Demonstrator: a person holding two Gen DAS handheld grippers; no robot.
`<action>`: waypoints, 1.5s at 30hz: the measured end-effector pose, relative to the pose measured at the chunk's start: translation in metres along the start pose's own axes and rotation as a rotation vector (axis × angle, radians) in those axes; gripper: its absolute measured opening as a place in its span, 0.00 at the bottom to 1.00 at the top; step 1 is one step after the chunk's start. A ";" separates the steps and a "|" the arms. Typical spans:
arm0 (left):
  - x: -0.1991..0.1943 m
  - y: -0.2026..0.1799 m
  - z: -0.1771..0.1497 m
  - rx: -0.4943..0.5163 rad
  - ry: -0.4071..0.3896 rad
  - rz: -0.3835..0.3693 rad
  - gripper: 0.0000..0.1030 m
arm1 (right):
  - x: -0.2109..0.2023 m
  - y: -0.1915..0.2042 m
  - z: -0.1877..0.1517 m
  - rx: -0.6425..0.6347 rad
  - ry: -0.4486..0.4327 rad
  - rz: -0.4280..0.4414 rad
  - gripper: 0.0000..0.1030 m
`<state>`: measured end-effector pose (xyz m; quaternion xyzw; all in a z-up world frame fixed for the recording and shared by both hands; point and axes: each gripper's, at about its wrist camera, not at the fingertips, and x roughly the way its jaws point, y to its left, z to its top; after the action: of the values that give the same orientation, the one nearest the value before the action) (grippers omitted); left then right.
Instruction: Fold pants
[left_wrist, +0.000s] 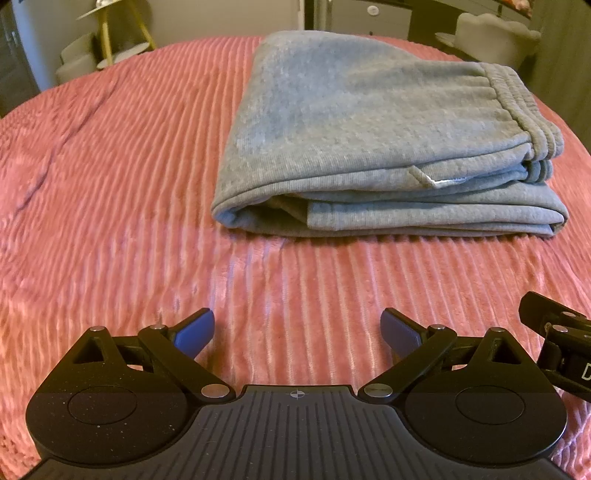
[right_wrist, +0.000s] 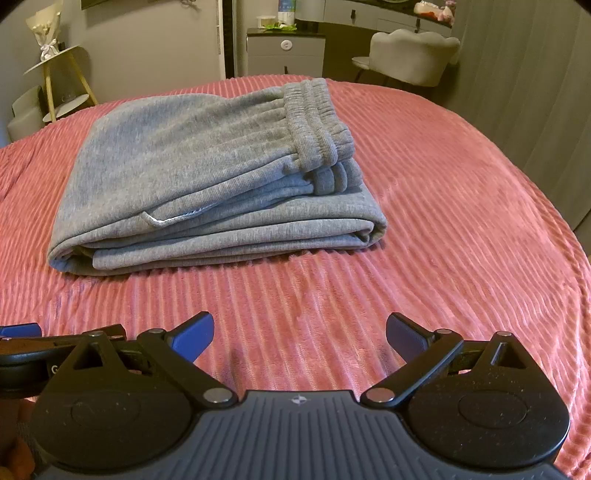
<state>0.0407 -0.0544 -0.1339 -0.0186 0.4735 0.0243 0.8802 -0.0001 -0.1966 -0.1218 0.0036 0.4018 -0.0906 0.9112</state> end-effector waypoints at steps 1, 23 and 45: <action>0.000 0.000 0.000 -0.002 0.000 -0.001 0.97 | 0.000 0.000 0.000 -0.001 0.000 0.000 0.97; 0.002 0.002 0.002 0.005 0.010 0.000 0.97 | -0.001 -0.001 0.004 -0.013 -0.003 -0.004 0.97; 0.005 0.003 0.002 0.001 0.021 0.000 0.97 | 0.001 0.001 0.004 -0.031 0.000 -0.001 0.97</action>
<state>0.0449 -0.0516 -0.1371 -0.0186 0.4827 0.0239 0.8753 0.0040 -0.1959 -0.1201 -0.0109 0.4032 -0.0848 0.9111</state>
